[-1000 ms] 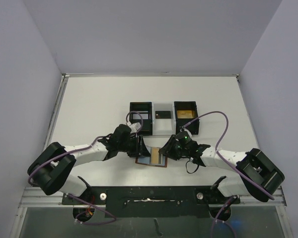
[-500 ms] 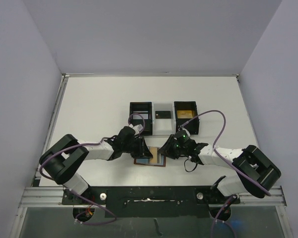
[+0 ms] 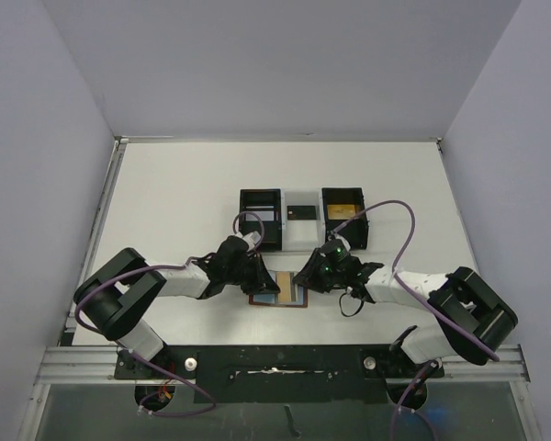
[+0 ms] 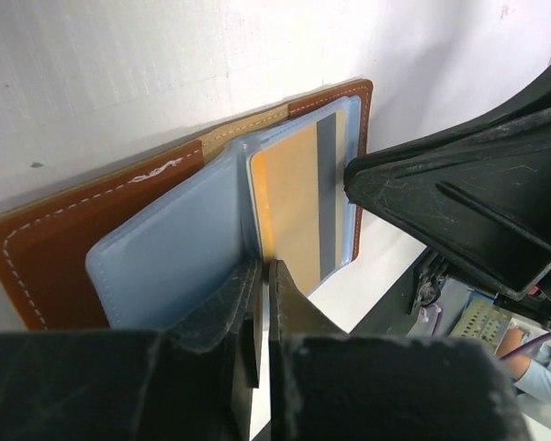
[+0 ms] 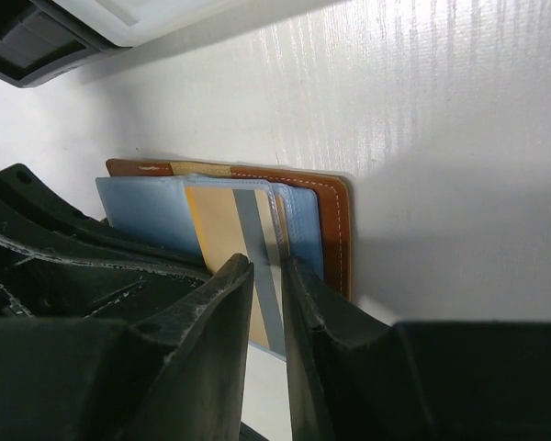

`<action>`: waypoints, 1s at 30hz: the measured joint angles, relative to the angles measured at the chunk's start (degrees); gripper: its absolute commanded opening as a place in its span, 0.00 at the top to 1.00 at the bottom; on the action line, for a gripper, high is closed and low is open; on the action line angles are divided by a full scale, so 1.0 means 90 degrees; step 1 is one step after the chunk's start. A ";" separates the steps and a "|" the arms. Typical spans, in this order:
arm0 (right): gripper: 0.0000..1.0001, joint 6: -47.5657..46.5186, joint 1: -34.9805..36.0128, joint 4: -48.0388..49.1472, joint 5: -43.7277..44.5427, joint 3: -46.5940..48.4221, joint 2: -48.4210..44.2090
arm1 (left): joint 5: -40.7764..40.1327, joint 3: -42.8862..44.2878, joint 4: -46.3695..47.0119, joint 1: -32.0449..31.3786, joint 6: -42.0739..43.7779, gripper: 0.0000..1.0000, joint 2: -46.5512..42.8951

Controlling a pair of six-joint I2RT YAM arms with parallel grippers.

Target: Take the credit cards out of the card holder

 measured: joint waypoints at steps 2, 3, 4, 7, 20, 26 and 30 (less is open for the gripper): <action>0.78 -0.0073 0.0002 -0.0109 0.0000 0.0063 0.0007 | -0.0034 0.0002 -0.0049 -0.0002 0.0017 1.00 -0.0024; 0.78 -0.0114 0.0005 -0.0189 -0.0002 0.0112 0.0012 | -0.0058 0.0002 -0.0070 -0.0002 0.0036 1.00 -0.0039; 0.78 -0.0177 0.0007 -0.0294 -0.0002 0.0165 0.0012 | -0.0087 0.0005 -0.0095 -0.0002 0.0051 1.00 -0.0053; 0.78 -0.0393 0.0015 -0.0508 -0.0024 0.0284 0.0007 | -0.0168 0.0051 -0.0231 -0.0002 0.0119 1.00 -0.0095; 0.79 -0.0680 0.0216 -0.0855 -0.0112 0.0777 0.0369 | -0.0189 0.0119 -0.0364 0.0017 0.0219 1.00 -0.0124; 0.78 -0.0500 0.0260 -0.1163 0.0160 0.0986 0.0466 | -0.0270 0.0085 -0.0474 0.0073 0.0245 1.00 -0.0372; 0.77 -0.0508 0.0260 -0.1287 0.0262 0.0971 0.0357 | -0.0287 0.0007 -0.0491 0.0138 0.0270 0.90 -0.0508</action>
